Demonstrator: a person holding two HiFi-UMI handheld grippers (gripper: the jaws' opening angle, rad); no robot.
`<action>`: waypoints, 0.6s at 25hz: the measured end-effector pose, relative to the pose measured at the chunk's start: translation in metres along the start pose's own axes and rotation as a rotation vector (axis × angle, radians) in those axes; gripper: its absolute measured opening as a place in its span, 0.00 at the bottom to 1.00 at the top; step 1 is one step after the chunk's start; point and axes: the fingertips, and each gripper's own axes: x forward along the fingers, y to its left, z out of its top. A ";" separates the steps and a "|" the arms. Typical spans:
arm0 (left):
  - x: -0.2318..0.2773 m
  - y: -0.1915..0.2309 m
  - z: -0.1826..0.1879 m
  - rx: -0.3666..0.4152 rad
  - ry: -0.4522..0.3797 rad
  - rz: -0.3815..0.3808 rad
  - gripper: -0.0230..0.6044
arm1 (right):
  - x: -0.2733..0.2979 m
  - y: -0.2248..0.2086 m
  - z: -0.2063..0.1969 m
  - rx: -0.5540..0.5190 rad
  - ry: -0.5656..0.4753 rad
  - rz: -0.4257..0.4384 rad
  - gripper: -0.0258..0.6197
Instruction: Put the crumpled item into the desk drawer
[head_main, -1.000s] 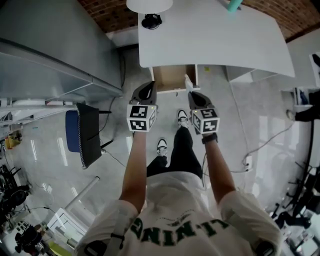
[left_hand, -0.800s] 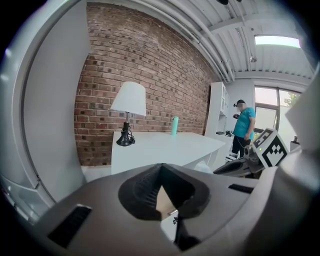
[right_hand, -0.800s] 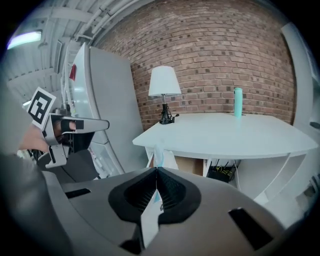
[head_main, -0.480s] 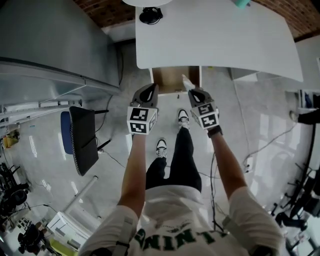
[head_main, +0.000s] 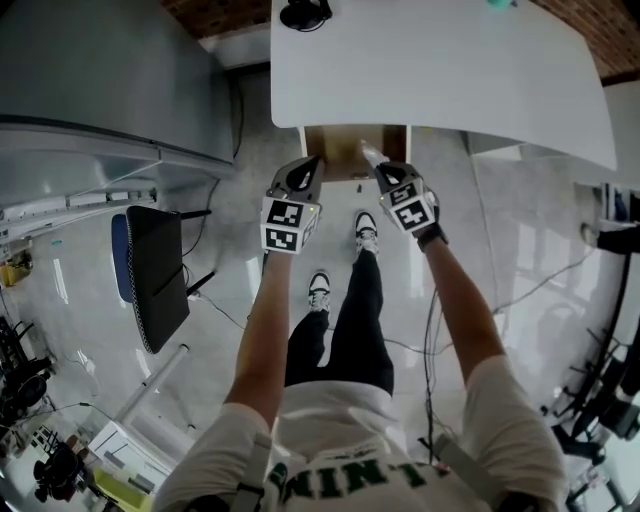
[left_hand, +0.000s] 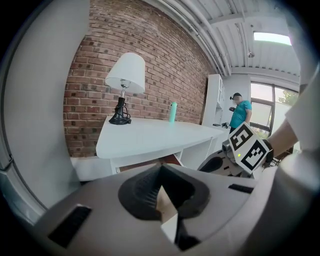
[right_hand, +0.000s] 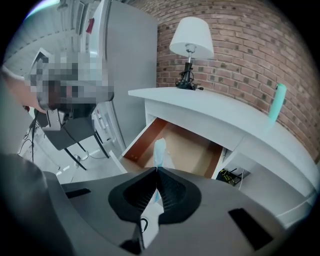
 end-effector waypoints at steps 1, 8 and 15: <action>0.003 0.001 -0.002 0.003 -0.004 -0.003 0.03 | 0.006 -0.001 -0.002 -0.006 0.014 0.003 0.05; 0.011 0.007 -0.004 0.028 -0.039 -0.016 0.03 | 0.040 -0.013 -0.012 -0.050 0.112 0.004 0.05; 0.014 0.006 -0.006 0.003 -0.065 -0.022 0.03 | 0.065 -0.018 -0.032 -0.054 0.208 0.044 0.05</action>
